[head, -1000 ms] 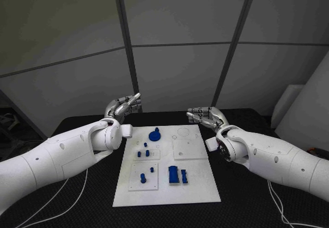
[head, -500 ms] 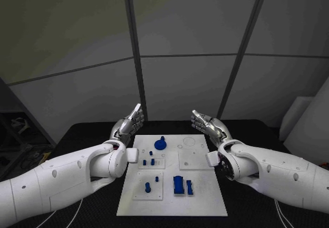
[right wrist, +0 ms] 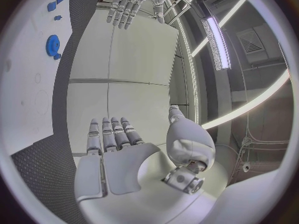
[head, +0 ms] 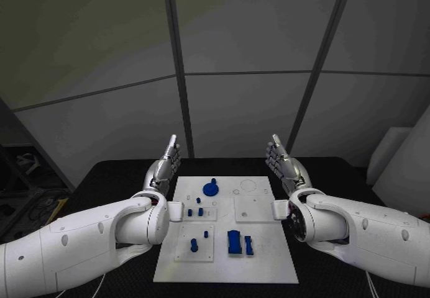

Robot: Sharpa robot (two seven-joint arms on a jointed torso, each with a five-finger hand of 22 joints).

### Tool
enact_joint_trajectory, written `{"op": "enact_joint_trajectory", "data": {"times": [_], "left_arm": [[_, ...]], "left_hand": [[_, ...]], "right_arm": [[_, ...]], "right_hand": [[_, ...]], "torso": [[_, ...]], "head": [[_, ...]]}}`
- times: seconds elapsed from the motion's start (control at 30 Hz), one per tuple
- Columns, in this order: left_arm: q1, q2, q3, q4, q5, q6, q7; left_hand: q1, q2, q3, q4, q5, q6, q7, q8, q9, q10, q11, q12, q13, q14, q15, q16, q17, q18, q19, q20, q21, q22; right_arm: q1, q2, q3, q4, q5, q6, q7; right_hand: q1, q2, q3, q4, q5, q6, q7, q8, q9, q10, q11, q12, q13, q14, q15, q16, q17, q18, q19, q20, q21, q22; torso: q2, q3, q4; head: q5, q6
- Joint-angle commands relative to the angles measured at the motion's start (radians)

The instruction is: Assemble the parts on the task board

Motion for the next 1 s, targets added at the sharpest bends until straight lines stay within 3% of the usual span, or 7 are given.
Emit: {"op": "enact_joint_trajectory", "data": {"times": [0.03,0.23,0.7,0.73,0.77,0.9,1.0], "left_arm": [[0.002,0.000,0.001,0.002,-0.024,-0.033,0.028],[0.002,0.000,0.001,0.002,-0.024,-0.033,0.028],[0.002,0.000,0.001,0.002,-0.024,-0.033,0.028],[0.002,0.000,0.001,0.002,-0.024,-0.033,0.028],[0.002,0.000,0.001,0.002,-0.024,-0.033,0.028],[0.002,0.000,0.001,0.002,-0.024,-0.033,0.028],[0.002,0.000,0.001,0.002,-0.024,-0.033,0.028]], "left_hand": [[-0.112,0.000,-0.007,-0.001,-0.007,-0.076,-0.002,-0.004,-0.001,-0.079,-0.006,-0.006,-0.001,-0.071,-0.006,-0.006,-0.002,-0.039,-0.040,-0.035,-0.006,-0.076],[-0.164,0.000,-0.007,-0.001,-0.007,-0.111,-0.002,-0.004,-0.001,-0.117,-0.006,-0.006,-0.001,-0.106,-0.006,-0.006,-0.002,-0.038,-0.126,-0.035,-0.006,-0.076],[-0.240,0.000,-0.007,-0.001,-0.007,-0.159,-0.002,-0.004,-0.001,-0.168,-0.006,-0.006,-0.001,-0.154,-0.006,-0.006,-0.002,-0.039,-0.126,-0.035,-0.006,-0.076],[-0.257,0.000,-0.007,-0.001,-0.007,-0.237,-0.002,-0.004,-0.001,-0.248,-0.006,-0.006,-0.001,-0.226,-0.006,-0.006,-0.002,-0.038,-0.126,-0.035,-0.006,-0.076],[-0.279,0.000,-0.007,-0.001,-0.007,-0.237,-0.002,-0.004,-0.001,-0.248,-0.006,-0.006,-0.001,-0.226,-0.006,-0.006,-0.002,-0.038,-0.126,-0.035,-0.006,-0.076],[-0.350,0.000,-0.007,-0.001,-0.007,-0.237,-0.002,-0.004,-0.001,-0.248,-0.006,-0.006,-0.001,-0.226,-0.006,-0.006,-0.002,-0.038,-0.126,-0.035,-0.006,-0.076],[-0.350,0.000,-0.007,-0.001,-0.007,-0.237,-0.002,-0.004,-0.001,-0.248,-0.006,-0.006,-0.001,-0.226,-0.006,-0.006,-0.002,-0.038,-0.126,-0.035,-0.006,-0.076]], "right_arm": [[0.002,0.000,0.000,0.003,0.034,-0.041,0.032],[0.002,0.000,0.000,0.003,0.034,-0.041,0.032],[0.002,0.000,0.000,0.003,0.034,-0.041,0.032],[0.002,0.000,0.000,0.003,0.034,-0.041,0.032],[0.002,0.000,0.000,0.003,0.034,-0.041,0.032],[0.002,0.000,0.000,0.003,0.034,-0.041,0.032],[0.002,0.000,0.000,0.003,0.034,-0.041,0.032]], "right_hand": [[-0.129,0.000,-0.001,-0.012,-0.014,-0.079,-0.006,-0.004,-0.002,-0.087,-0.007,-0.007,-0.001,-0.085,-0.003,-0.004,-0.002,-0.038,-0.073,-0.030,-0.006,-0.028],[-0.186,0.000,-0.001,-0.012,-0.014,-0.115,-0.006,-0.004,-0.002,-0.125,-0.007,-0.007,-0.001,-0.123,-0.003,-0.004,-0.002,-0.038,-0.104,-0.030,-0.006,-0.028],[-0.271,0.000,-0.001,-0.012,-0.014,-0.163,-0.006,-0.004,-0.002,-0.179,-0.007,-0.007,-0.001,-0.177,-0.003,-0.004,-0.002,-0.038,-0.218,-0.030,-0.006,-0.028],[-0.273,0.000,-0.001,-0.012,-0.014,-0.168,-0.006,-0.004,-0.002,-0.182,-0.007,-0.007,-0.001,-0.180,-0.003,-0.004,-0.002,-0.038,-0.218,-0.030,-0.006,-0.028],[-0.280,0.000,-0.001,-0.012,-0.014,-0.240,-0.006,-0.004,-0.002,-0.187,-0.007,-0.007,-0.001,-0.181,-0.003,-0.004,-0.002,-0.038,-0.218,-0.030,-0.006,-0.028],[-0.294,0.000,-0.001,-0.012,-0.014,-0.240,-0.006,-0.004,-0.002,-0.262,-0.007,-0.007,-0.001,-0.256,-0.003,-0.004,-0.002,-0.038,-0.218,-0.030,-0.006,-0.028],[-0.390,0.000,-0.001,-0.012,-0.014,-0.240,-0.006,-0.004,-0.002,-0.262,-0.007,-0.007,-0.001,-0.256,-0.003,-0.004,-0.002,-0.038,-0.218,-0.030,-0.006,-0.028]], "torso": [[0.000,0.0000,0.0002],[0.000,0.0000,0.0002],[0.000,0.0000,0.0002],[0.000,0.0000,0.0002],[0.000,0.0000,0.0002],[0.000,0.0000,0.0002],[0.000,0.0000,0.0002]], "head": [[0.000,0.000],[0.000,0.000],[0.000,0.000],[0.000,0.000],[0.000,0.000],[0.000,0.000],[0.000,0.000]]}}
